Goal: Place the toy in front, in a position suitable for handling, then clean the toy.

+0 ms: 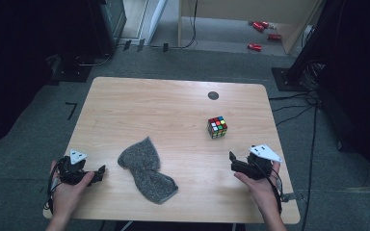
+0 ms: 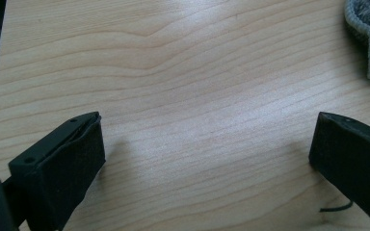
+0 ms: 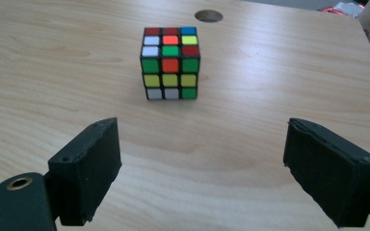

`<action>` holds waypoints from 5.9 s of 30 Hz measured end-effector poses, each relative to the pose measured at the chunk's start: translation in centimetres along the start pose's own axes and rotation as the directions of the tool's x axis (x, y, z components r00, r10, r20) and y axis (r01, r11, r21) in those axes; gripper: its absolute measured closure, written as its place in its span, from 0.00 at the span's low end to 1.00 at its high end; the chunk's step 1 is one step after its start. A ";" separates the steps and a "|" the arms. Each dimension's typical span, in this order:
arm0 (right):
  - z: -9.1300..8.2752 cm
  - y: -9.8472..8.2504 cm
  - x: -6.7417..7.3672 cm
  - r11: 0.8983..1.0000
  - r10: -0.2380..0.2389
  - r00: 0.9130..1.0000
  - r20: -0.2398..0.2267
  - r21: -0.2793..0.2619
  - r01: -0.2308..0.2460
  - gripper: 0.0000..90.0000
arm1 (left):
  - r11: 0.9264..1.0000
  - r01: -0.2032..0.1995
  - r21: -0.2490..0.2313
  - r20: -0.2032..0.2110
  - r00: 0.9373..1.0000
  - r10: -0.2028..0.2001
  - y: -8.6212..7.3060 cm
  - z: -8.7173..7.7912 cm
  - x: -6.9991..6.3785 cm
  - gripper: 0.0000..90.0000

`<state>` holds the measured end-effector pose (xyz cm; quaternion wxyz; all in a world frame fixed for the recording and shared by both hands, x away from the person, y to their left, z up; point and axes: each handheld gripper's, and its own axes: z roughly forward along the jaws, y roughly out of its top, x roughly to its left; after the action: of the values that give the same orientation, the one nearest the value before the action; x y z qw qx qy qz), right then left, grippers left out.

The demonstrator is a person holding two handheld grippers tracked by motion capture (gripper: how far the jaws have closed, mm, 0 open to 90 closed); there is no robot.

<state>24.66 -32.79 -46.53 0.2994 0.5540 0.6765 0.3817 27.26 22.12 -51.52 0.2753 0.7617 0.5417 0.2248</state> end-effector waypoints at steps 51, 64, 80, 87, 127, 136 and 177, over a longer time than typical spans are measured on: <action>14.1 2.3 2.1 0.990 0.074 0.997 -0.004 0.124 -0.073 0.18 | 1.000 -0.008 -0.025 0.051 0.999 0.009 -0.5 0.0 -0.2 0.00; 14.0 2.4 2.8 0.993 0.024 0.998 0.054 0.111 -0.030 0.38 | 1.000 -0.009 -0.026 0.053 0.999 0.010 -0.3 0.1 -0.2 0.00; 8.4 3.7 3.6 1.000 0.005 1.000 -0.016 0.008 -0.004 0.38 | 1.000 -0.004 -0.016 0.048 0.999 0.005 -0.1 0.2 -0.2 0.00; 5.2 3.8 3.9 1.000 -0.022 0.998 -0.057 -0.008 0.022 0.38 | 1.000 0.006 0.005 0.041 0.999 -0.006 0.1 0.0 0.0 0.00; 0.2 -2.1 5.3 0.991 -0.111 0.974 -0.195 0.058 0.124 0.38 | 0.940 -0.300 -0.165 0.287 0.897 0.336 2.6 -1.1 -11.8 0.03; 0.3 -2.3 5.8 0.988 -0.129 0.967 -0.218 0.056 0.144 0.38 | 0.941 -0.317 -0.118 0.294 0.894 0.338 2.9 0.8 -12.1 0.31; -0.1 -2.5 9.4 0.964 -0.256 0.891 -0.375 -0.025 0.267 0.38 | 0.892 -0.249 -0.376 0.584 0.684 0.437 8.8 -1.1 -16.7 0.89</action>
<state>21.29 -23.81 -48.45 0.2057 0.3791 0.7946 0.4273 27.49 4.18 -45.57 0.4991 0.8354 0.2214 0.0628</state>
